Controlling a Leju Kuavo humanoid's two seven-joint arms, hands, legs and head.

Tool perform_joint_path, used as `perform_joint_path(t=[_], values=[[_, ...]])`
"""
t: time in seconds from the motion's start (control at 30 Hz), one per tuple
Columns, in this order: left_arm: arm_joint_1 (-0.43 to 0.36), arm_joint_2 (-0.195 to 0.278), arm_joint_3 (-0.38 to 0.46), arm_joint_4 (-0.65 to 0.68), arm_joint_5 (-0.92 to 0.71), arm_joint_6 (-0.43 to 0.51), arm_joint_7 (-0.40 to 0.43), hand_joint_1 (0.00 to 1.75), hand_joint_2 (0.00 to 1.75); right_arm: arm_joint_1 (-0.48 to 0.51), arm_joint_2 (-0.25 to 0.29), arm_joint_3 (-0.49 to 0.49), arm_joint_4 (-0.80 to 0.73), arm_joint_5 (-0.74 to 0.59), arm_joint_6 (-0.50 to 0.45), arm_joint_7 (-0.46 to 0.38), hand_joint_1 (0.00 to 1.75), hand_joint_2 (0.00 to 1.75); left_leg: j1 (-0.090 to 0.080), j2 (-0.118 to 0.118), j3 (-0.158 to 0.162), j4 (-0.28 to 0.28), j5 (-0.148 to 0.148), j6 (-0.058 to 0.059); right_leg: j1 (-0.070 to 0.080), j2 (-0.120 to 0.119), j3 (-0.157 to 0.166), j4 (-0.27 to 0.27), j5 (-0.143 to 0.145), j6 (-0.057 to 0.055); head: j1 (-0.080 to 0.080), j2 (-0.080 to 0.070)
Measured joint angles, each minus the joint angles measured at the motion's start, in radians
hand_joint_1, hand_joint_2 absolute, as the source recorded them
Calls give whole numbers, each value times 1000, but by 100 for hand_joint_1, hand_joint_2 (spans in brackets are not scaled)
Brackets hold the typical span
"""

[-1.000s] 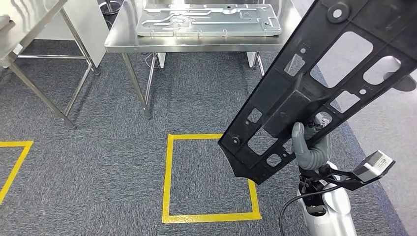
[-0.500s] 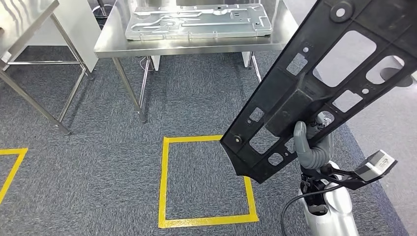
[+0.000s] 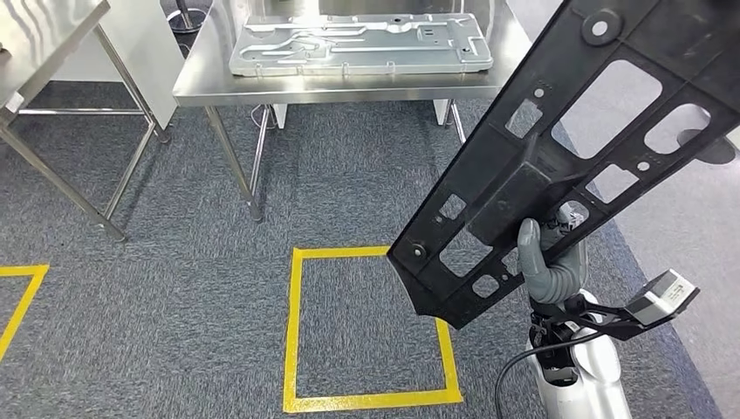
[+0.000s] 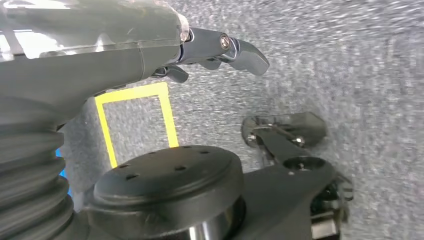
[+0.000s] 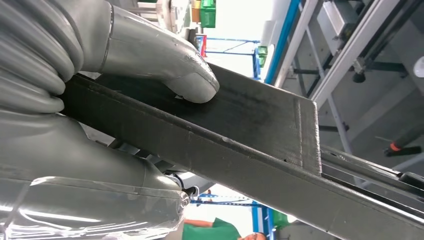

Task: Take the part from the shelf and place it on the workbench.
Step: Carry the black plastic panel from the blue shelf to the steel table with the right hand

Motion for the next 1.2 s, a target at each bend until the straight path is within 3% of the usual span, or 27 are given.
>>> perform_joint_path(t=[0.03,0.13,0.2,0.23,0.3,0.37,0.4,0.43,0.5,0.53,0.57,0.67,0.73,0.83,0.87,0.9,0.93,1.0,1.07,1.1,1.2], values=[[-1,0,0,0,0,0,0,0,175,1,0,0,1,-2,0,-1,175,175,0,0,1,3,-8,-7,3,-3,10,-26,1,-8,0,0],[-1,1,0,0,-3,0,0,0,175,6,0,-1,2,-8,-1,-3,175,175,1,2,12,17,-25,-27,9,-1,21,-28,-10,-40,0,0],[-3,1,-1,0,-4,0,0,0,175,6,0,-1,0,-11,-2,-5,175,175,5,1,1,61,-39,-35,9,2,40,-30,-17,-55,0,0],[-4,1,-1,0,-5,0,0,0,175,6,-1,-1,-1,-11,-3,-6,175,175,6,1,-25,110,-54,-38,10,3,49,-30,-22,-60,0,0],[-5,0,-1,0,-5,0,-1,0,175,9,-2,-1,-2,-12,-7,-8,175,175,7,0,-110,245,-98,-40,14,5,64,-31,-36,-66,0,0],[-5,0,-1,0,-5,-1,-3,0,175,15,-2,-1,-2,-12,-12,-8,175,175,6,0,-177,314,-122,-34,18,8,84,-31,-54,-68,0,0],[-6,1,-1,0,-5,-1,-3,0,175,17,-2,-1,-3,-12,-15,-8,175,175,4,0,-186,297,-108,-28,20,9,98,-31,-63,-68,0,0],[-5,1,-1,0,-6,-1,-2,0,175,19,-2,-1,-3,-12,-16,-8,175,175,1,0,-180,249,-74,-21,21,10,112,-31,-74,-68,0,0],[-1,4,-1,0,-7,-1,0,0,175,24,-2,-1,-5,-12,-18,-8,175,175,-12,0,-152,121,27,-5,21,13,137,-35,-92,-64,0,0],[1,6,-1,0,-7,-1,0,0,175,27,-2,-1,-6,-12,-19,-8,175,175,-18,-2,-142,77,58,2,21,14,145,-38,-100,-60,0,0],[2,7,-1,0,-7,0,0,0,175,31,-2,-1,-7,-12,-19,-9,175,175,-23,-3,-135,50,76,8,20,15,152,-41,-103,-55,0,0],[2,8,-1,0,-7,0,1,0,175,39,-1,-1,-11,-12,-19,-11,175,175,-22,-7,-104,17,75,20,21,13,166,-33,-94,-38,0,0],[1,8,-1,0,-7,0,1,0,175,39,0,0,-13,-12,-19,-14,175,175,-18,-7,-73,-2,72,26,19,11,136,32,-103,-31,0,0],[1,8,-1,0,-6,1,1,0,175,41,1,0,-14,-13,-19,-17,175,175,-17,-8,-45,-8,51,31,17,10,15,194,-174,-18,0,0],[1,8,-1,0,-6,2,1,0,175,43,1,0,-14,-13,-19,-17,175,175,-17,-9,-34,-8,40,30,15,10,-17,217,-194,-15,0,0],[3,8,-1,0,-6,2,1,0,175,43,1,0,-13,-12,-19,-17,175,175,-17,-9,-20,-8,30,29,13,9,-34,208,-195,-11,0,0],[4,8,-1,0,-6,2,1,0,175,44,1,0,-13,-12,-19,-17,175,175,-16,-10,-5,-7,18,27,10,9,-37,170,-173,-8,0,0],[5,8,-1,0,-5,1,1,0,175,44,1,1,-12,-12,-19,-17,175,175,-16,-10,24,-4,-9,19,3,4,-21,52,-63,-4,0,0],[4,8,-1,0,-4,1,2,0,175,42,1,2,-10,-11,-19,-16,175,175,-17,-11,38,-3,-34,7,5,-1,-10,-18,17,-17,0,0],[3,8,-1,0,-4,2,2,0,175,41,1,3,-9,-11,-19,-15,175,175,-17,-11,43,3,-39,1,7,-2,-9,-27,28,-27,0,0],[-1,8,-1,0,-3,2,4,0,175,33,1,3,-10,-12,-19,-14,175,175,-13,-11,31,55,-32,-15,9,2,13,-34,17,-50,0,0]])
